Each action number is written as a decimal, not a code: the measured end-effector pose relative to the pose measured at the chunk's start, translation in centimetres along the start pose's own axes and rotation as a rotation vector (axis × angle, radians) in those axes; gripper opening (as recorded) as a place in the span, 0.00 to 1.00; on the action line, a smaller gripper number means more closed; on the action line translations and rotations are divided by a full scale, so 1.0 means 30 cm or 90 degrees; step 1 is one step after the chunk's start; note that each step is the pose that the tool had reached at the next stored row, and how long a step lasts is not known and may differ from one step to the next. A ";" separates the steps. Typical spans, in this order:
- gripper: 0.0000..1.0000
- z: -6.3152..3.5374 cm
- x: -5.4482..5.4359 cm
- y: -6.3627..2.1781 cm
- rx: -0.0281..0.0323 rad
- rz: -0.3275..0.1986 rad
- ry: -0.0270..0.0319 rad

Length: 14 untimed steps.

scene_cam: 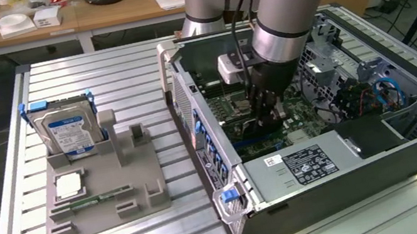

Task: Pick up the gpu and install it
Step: 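Insert the gpu into the slot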

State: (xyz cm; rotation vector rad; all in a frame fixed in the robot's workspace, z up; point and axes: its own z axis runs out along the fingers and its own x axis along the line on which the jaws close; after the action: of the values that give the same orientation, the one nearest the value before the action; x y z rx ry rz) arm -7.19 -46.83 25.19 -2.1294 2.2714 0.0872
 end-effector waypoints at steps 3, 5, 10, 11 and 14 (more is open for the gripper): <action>0.26 0.001 0.002 -0.002 -0.0001 0.000 -0.0002; 0.26 0.001 0.002 -0.003 -0.0003 0.000 -0.0002; 0.26 0.000 0.005 -0.005 -0.0006 0.000 -0.0002; 0.26 0.000 0.006 -0.005 -0.0006 0.000 -0.0002; 0.26 0.000 0.008 -0.006 -0.0006 0.000 0.0003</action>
State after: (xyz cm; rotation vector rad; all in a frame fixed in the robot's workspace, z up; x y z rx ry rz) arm -7.04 -47.09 25.17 -2.1302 2.2720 0.0878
